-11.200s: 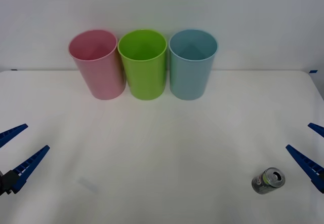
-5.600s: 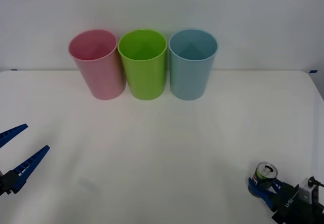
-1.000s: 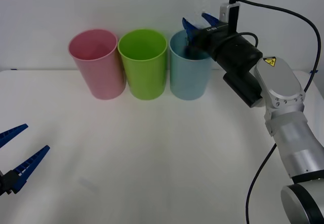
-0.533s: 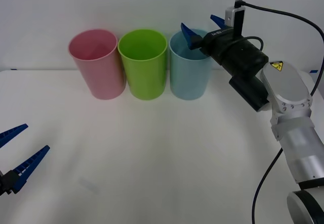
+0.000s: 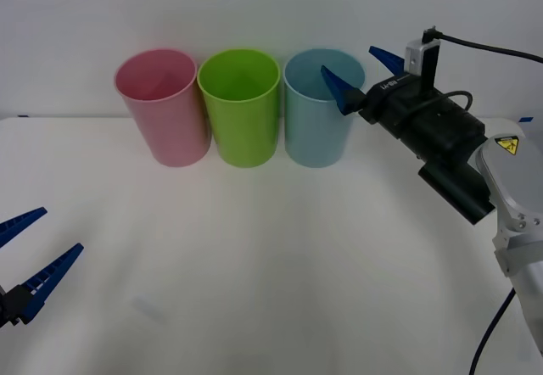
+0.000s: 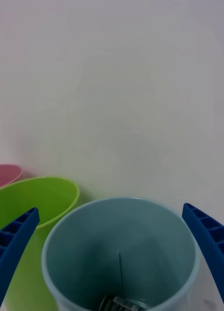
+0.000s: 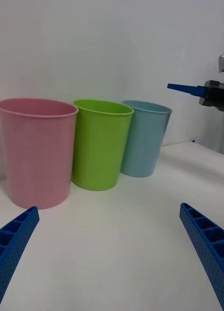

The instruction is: Grasp the object on the table and drop it into the matching bin: aluminum can to the light blue bin, PET bottle to the pink bin.

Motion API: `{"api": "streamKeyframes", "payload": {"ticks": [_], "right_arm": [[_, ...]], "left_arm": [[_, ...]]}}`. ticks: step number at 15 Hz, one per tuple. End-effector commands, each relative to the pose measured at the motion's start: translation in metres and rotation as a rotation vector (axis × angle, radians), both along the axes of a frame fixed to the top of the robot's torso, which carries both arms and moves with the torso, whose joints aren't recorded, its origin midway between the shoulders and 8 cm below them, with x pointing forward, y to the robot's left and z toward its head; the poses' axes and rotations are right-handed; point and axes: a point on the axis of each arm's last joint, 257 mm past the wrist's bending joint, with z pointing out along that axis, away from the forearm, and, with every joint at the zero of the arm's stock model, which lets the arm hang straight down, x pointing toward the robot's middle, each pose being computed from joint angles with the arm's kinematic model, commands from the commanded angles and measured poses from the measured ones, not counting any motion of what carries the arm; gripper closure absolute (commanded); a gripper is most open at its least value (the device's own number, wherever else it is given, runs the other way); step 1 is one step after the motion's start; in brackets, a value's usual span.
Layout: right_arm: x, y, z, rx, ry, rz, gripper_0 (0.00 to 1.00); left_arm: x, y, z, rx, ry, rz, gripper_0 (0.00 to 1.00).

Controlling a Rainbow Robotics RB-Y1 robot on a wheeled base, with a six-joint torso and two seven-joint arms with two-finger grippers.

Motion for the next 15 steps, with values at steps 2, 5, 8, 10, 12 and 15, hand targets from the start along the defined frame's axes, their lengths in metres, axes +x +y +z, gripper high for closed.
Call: {"api": "streamKeyframes", "payload": {"ticks": [2,5,8,10,12,15], "right_arm": [[-0.035,-0.018,-0.024,-0.044,0.013,0.004,0.00],[-0.066,-0.032,-0.045,-0.078,0.034,0.015,0.00],[-0.092,-0.046,-0.064,-0.104,0.060,0.025,0.00],[-0.108,-0.055,-0.075,-0.129,0.072,0.045,0.00],[-0.119,-0.063,-0.084,-0.150,0.080,0.055,0.00],[-0.134,-0.081,-0.099,-0.182,0.086,0.049,0.00]], "left_arm": [[0.000,0.000,0.000,0.000,0.000,0.000,0.00],[0.000,0.000,0.000,0.000,0.000,0.000,0.00],[0.000,0.000,0.000,0.000,0.000,0.000,0.00],[0.000,0.000,0.000,0.000,0.000,0.000,0.00],[0.000,0.000,0.000,0.000,0.000,0.000,0.00],[0.000,0.000,0.000,0.000,0.000,0.000,0.00]]}}
